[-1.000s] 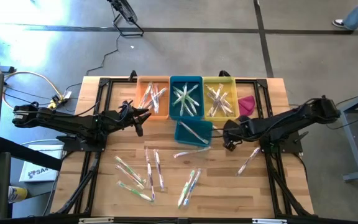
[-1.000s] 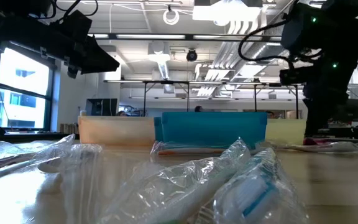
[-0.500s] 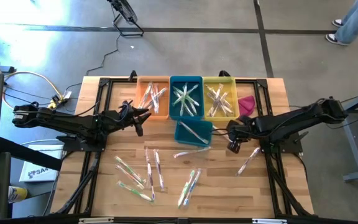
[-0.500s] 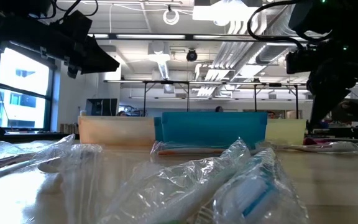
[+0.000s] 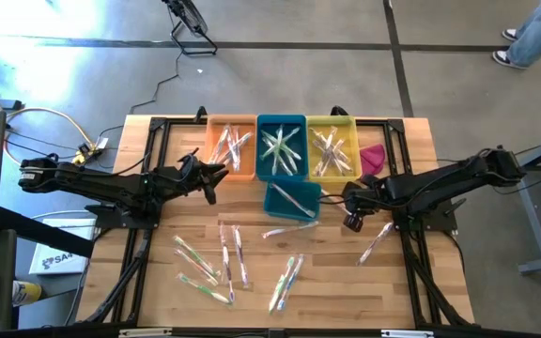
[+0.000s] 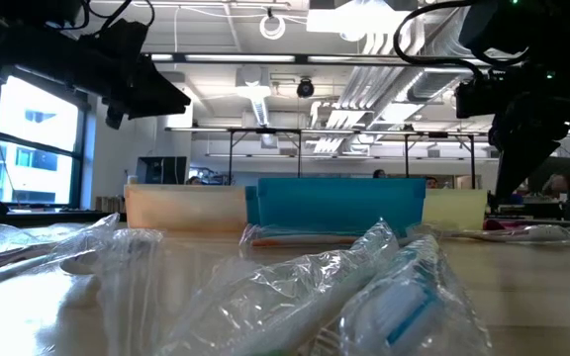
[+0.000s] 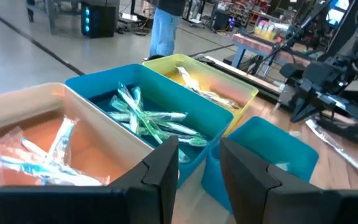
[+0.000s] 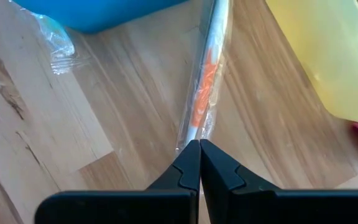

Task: Pick & Place Toothbrushes
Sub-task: Put the orange toothbrush into the bottom blue bin

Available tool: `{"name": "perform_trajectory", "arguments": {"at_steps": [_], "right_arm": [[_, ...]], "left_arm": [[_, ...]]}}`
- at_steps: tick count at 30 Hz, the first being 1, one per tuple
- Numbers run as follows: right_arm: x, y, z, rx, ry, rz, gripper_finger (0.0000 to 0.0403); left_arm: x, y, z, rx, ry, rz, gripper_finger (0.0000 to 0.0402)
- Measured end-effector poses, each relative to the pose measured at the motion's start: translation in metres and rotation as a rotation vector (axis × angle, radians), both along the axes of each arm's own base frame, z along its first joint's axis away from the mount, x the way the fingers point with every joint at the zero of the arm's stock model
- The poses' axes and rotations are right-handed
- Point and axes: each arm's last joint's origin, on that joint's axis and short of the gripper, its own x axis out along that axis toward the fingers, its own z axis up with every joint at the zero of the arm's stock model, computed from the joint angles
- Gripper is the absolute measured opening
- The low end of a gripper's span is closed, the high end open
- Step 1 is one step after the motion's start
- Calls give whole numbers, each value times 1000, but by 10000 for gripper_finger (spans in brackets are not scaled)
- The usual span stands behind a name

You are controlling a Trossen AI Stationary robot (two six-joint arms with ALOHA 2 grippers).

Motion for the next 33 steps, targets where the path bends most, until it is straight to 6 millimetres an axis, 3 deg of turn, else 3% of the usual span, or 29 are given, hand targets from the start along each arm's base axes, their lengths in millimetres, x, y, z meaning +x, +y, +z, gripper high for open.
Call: {"name": "perform_trajectory", "arguments": {"at_steps": [5, 13, 17, 33], "right_arm": [[0, 0, 0, 6, -4, -16, 18], [0, 1, 0, 50, -6, -42, 120], [0, 1, -1, 51, -1, -52, 152], [5, 2, -36, 41, 118, -74, 166]], "left_arm": [[0, 0, 0, -8, -4, 1, 113], [0, 0, -1, -9, 1, 1, 113], [0, 0, -1, -9, 2, 1, 113], [0, 0, -2, -9, 18, 1, 113]]}}
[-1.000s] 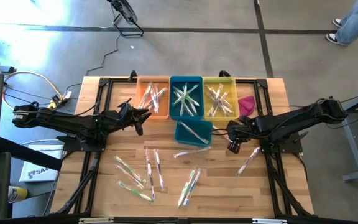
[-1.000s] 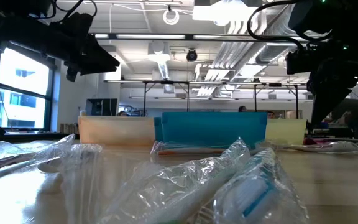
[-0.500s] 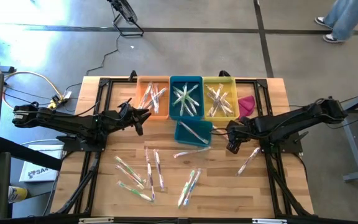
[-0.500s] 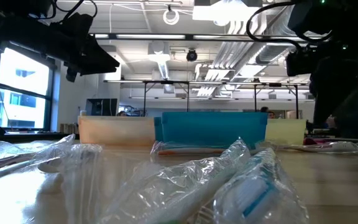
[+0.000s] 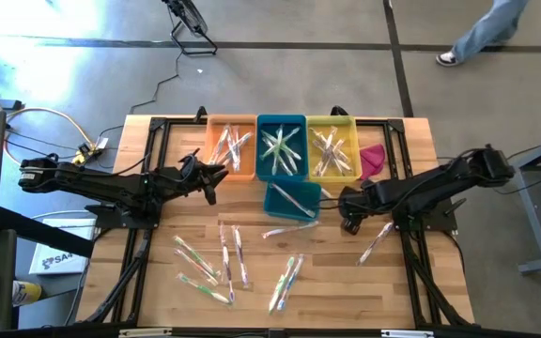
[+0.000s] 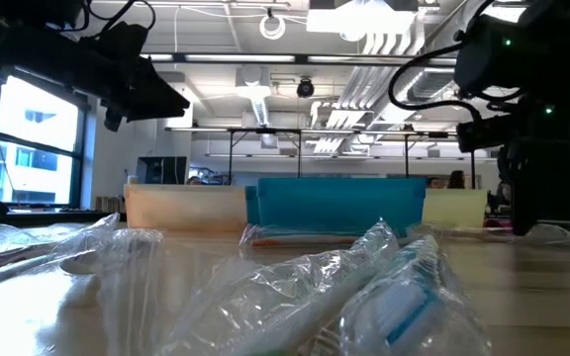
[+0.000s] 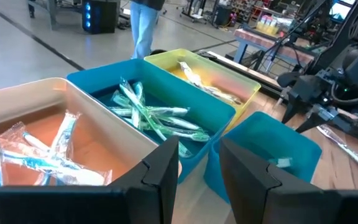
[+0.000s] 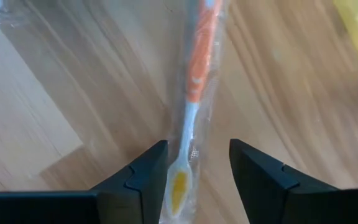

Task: Pick & Place Toothbrushes
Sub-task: Put the orange toothbrush into the bottom blue bin

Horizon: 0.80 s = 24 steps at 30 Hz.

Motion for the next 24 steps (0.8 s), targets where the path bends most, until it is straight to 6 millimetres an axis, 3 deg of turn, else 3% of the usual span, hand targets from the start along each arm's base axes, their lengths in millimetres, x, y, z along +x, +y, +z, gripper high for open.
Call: {"name": "perform_trajectory", "arguments": {"at_steps": [14, 24], "right_arm": [[7, 2, -14, 22, 59, 10, 163], [7, 2, -14, 36, 53, 12, 66]], "left_arm": [[0, 0, -3, -1, 30, 0, 113], [0, 0, -3, -1, 30, 0, 113]]}}
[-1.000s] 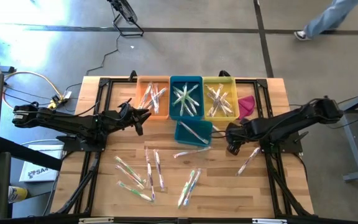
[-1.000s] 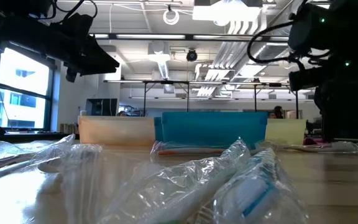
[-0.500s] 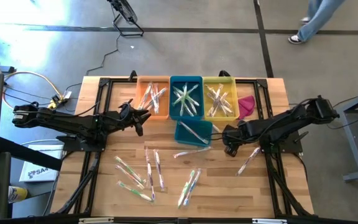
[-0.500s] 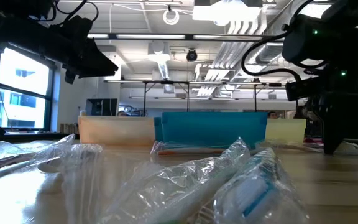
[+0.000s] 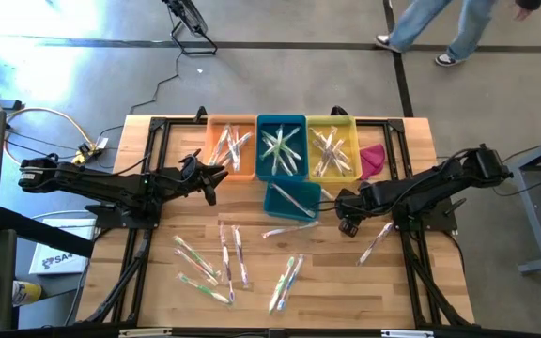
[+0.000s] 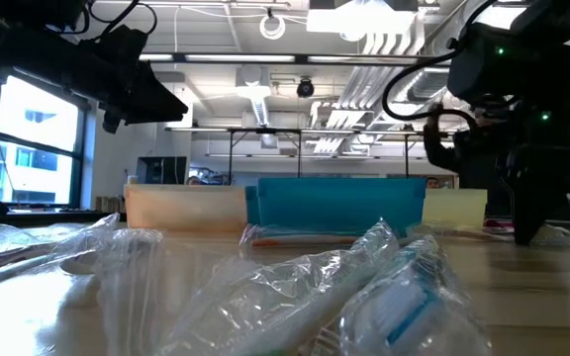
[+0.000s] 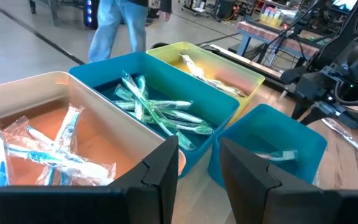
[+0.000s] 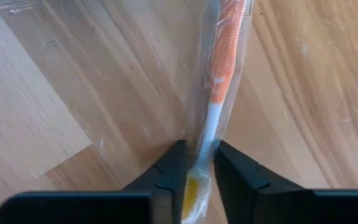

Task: Pick & Place Toothbrushes
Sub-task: Put the orange toothbrush into the bottom blue bin

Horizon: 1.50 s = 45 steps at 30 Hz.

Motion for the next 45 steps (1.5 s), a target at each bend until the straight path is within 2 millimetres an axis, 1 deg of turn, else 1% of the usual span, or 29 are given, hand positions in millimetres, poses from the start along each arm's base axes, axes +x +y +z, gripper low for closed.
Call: {"name": "perform_trajectory", "arguments": {"at_steps": [4, 6, 16, 21, 23, 26, 30, 41, 45], "right_arm": [[0, 0, 0, 2, 5, 0, 24], [-1, 0, 0, 6, 7, 1, 11], [-1, 0, 2, 15, 10, 15, 5], [0, 2, 15, 60, 14, 49, 4], [1, 2, 24, 59, -17, 62, 4], [1, 2, 33, 57, -27, 70, 4], [-1, 1, 45, 13, -26, 64, 4], [-7, -2, 70, -58, -45, 52, 3], [-6, -4, 83, -100, -87, 43, 3]], "left_arm": [[0, 0, 0, 0, 0, 0, 113], [0, 0, 0, 0, 0, 0, 113], [0, 0, 0, 0, -1, 0, 113], [0, 0, 0, 0, 0, 0, 113], [0, 0, 0, 0, 0, 0, 113], [0, 0, 0, 0, 0, 0, 113], [0, 0, 0, 0, -1, 0, 113], [0, 0, 0, 0, -1, 0, 113], [0, 0, 0, 0, -1, 0, 113]]}}
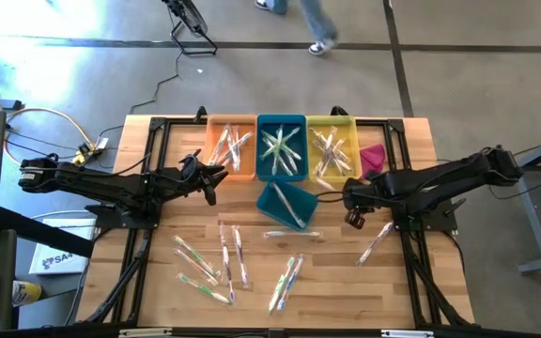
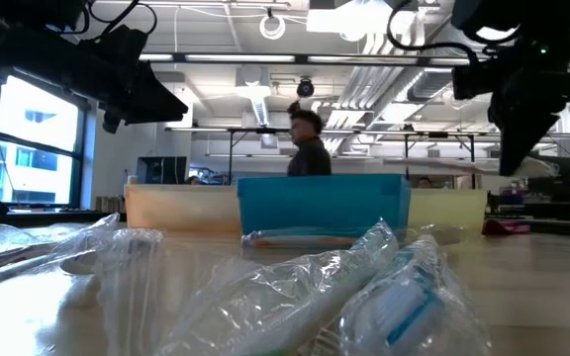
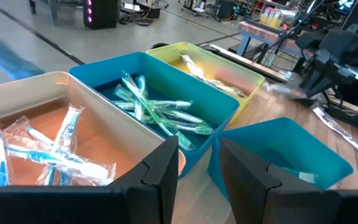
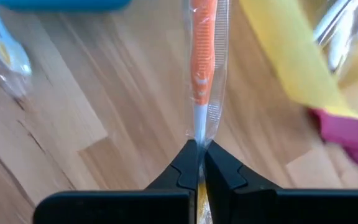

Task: Pick & Place Toothbrushes
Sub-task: Put the orange toothbrush into the bottom blue bin

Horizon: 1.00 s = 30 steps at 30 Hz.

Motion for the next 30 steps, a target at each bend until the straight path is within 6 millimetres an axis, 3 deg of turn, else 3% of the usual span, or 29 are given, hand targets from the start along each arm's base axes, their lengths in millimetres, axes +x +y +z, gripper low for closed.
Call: {"name": "perform_trajectory", "arguments": {"at_steps": [23, 30], "right_arm": [[50, 3, 40, -85, -639, 75, 3], [68, 6, 37, -90, -714, 99, 3]], "left_arm": [[0, 0, 0, -1, -2, 0, 113], [0, 0, 0, -1, -1, 0, 113]]}}
